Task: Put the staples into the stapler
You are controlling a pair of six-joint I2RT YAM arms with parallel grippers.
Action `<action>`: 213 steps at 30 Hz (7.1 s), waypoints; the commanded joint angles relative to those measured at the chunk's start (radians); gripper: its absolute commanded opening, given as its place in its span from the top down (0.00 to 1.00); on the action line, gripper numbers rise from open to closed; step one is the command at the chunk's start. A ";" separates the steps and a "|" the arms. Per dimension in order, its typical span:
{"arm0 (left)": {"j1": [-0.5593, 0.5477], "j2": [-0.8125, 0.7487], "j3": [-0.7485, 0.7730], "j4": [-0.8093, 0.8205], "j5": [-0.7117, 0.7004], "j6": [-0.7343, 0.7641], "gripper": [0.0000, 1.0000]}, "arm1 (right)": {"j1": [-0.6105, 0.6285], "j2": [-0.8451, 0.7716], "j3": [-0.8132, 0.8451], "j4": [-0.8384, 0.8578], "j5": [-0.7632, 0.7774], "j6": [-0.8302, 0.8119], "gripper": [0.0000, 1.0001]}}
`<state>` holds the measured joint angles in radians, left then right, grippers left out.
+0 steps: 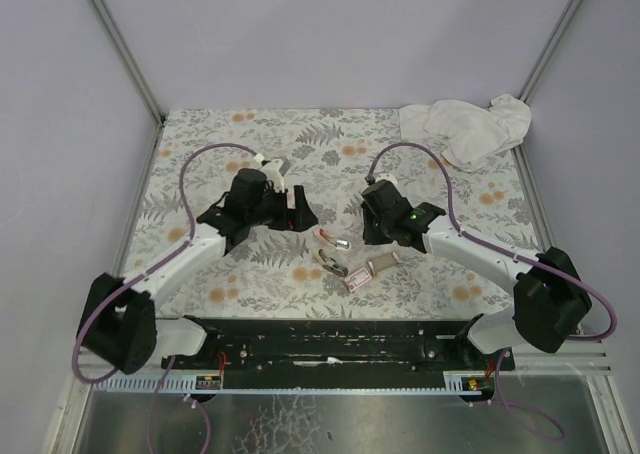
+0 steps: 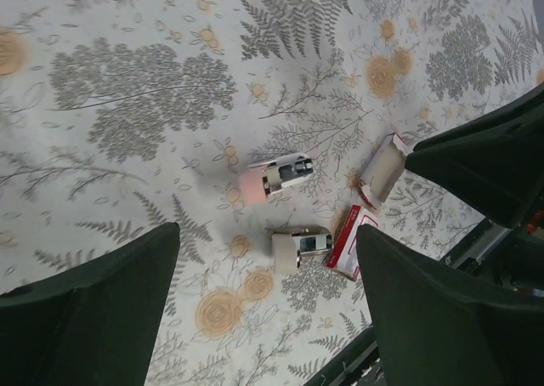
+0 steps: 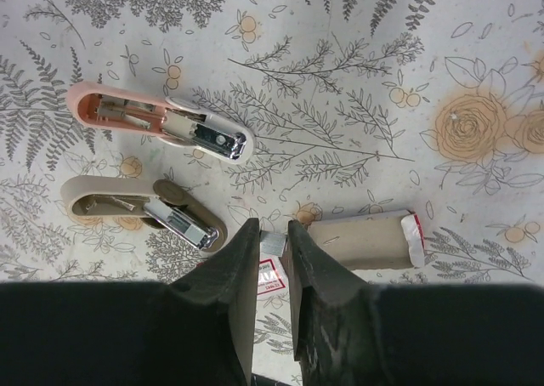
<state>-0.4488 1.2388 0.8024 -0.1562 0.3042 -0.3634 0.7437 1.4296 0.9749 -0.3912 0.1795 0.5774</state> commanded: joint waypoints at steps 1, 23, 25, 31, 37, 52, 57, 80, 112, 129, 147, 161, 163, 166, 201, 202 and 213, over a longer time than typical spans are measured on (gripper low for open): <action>-0.023 0.143 0.076 0.071 0.105 -0.015 0.19 | -0.040 -0.019 -0.017 0.096 -0.097 -0.057 0.75; -0.038 0.424 0.196 0.003 0.176 0.036 0.47 | -0.087 -0.099 -0.117 0.155 -0.161 -0.043 0.76; -0.037 0.442 0.211 -0.008 0.175 0.047 0.49 | -0.089 -0.101 -0.121 0.155 -0.161 -0.042 0.76; -0.043 0.488 0.236 -0.042 0.191 0.077 0.61 | -0.092 -0.107 -0.132 0.156 -0.166 -0.043 0.75; -0.065 0.520 0.289 -0.101 0.240 0.156 0.79 | -0.095 -0.126 -0.141 0.157 -0.165 -0.063 0.76; -0.128 0.747 0.637 -0.506 0.381 0.524 0.92 | -0.096 -0.183 -0.185 0.154 -0.235 -0.123 0.76; -0.147 0.818 0.717 -0.607 0.424 0.593 0.92 | -0.093 -0.196 -0.227 0.207 -0.293 -0.119 0.76; -0.006 0.453 0.523 -0.167 0.230 0.298 0.34 | 0.005 -0.015 -0.142 0.242 -0.231 -0.383 0.76; 0.174 0.078 0.158 -0.103 -0.072 0.280 0.28 | 0.005 0.150 -0.054 0.213 -0.333 -0.531 0.77; 0.181 0.096 0.167 -0.105 -0.058 0.282 0.28 | 0.005 0.179 -0.057 0.222 -0.332 -0.535 0.78; 0.186 0.097 0.169 -0.105 -0.047 0.282 0.28 | 0.024 0.169 -0.076 0.230 -0.268 -0.551 0.79; 0.186 0.088 0.167 -0.103 -0.046 0.283 0.28 | 0.055 0.192 -0.080 0.221 -0.202 -0.556 0.78; 0.188 0.086 0.167 -0.103 -0.045 0.281 0.28 | 0.057 0.191 -0.078 0.218 -0.195 -0.553 0.75; 0.188 0.083 0.165 -0.101 -0.045 0.280 0.28 | 0.057 0.181 -0.072 0.210 -0.193 -0.549 0.69; -0.031 -0.008 -0.205 0.273 0.221 -0.241 0.28 | 0.057 -0.057 -0.258 0.340 -0.317 0.226 0.56; -0.032 0.004 -0.202 0.274 0.225 -0.240 0.28 | 0.057 -0.044 -0.255 0.343 -0.317 0.224 0.58; -0.063 0.114 -0.155 0.273 0.248 -0.192 0.28 | 0.057 0.059 -0.231 0.383 -0.328 0.202 0.62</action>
<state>-0.4946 1.3312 0.6064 0.0589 0.5262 -0.5812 0.7948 1.4555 0.7094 -0.0601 -0.1257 0.7692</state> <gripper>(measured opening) 0.723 0.394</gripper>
